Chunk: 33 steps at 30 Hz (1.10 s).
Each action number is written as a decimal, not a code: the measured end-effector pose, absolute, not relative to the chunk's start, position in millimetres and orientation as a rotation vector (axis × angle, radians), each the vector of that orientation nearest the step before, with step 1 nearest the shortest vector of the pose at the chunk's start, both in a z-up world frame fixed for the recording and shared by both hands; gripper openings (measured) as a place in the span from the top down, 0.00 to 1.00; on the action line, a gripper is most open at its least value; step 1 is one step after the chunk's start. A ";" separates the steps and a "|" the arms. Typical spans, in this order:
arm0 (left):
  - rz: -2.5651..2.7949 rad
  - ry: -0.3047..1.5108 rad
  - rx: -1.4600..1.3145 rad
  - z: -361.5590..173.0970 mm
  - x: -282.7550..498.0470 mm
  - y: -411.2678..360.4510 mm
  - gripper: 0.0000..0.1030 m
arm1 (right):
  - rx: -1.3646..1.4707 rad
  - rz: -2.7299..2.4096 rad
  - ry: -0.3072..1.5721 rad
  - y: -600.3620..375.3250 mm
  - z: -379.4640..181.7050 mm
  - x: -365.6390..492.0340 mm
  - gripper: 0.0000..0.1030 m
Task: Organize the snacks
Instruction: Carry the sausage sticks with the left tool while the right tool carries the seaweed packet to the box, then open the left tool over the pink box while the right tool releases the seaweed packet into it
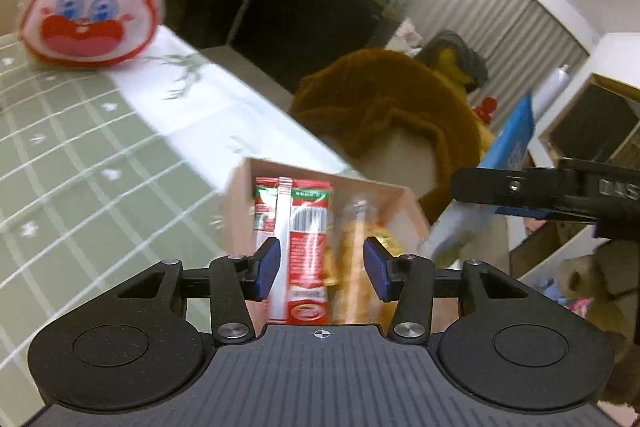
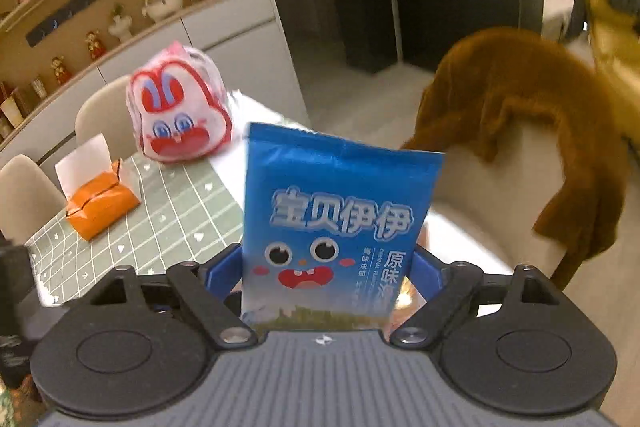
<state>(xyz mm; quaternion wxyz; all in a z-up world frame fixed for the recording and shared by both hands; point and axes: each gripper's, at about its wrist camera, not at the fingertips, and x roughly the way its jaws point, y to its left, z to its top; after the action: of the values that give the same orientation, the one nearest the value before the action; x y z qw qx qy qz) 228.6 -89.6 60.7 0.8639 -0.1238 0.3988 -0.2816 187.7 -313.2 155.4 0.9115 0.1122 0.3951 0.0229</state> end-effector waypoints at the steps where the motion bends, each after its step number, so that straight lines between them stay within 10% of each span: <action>1: -0.578 0.835 -0.254 60.8 227.9 -84.3 0.50 | 0.254 0.054 0.829 -315.2 148.7 192.9 0.15; 10: -0.514 0.841 -0.230 57.5 193.7 -52.3 0.50 | 0.218 0.046 1.096 -308.0 84.0 220.3 0.21; 21: -0.376 0.781 -0.070 37.7 102.2 -43.1 0.50 | 0.238 0.075 0.519 -312.5 119.4 84.7 0.13; 33: -0.269 0.712 0.109 -10.8 65.7 -38.7 0.47 | 0.067 -0.034 0.793 -207.2 4.8 36.5 0.13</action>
<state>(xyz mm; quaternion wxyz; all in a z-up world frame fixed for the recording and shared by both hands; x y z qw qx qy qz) 65.7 -38.7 -10.8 0.9271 0.0534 0.3471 -0.1313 36.5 -207.2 4.8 0.9217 0.0325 0.3863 -0.0164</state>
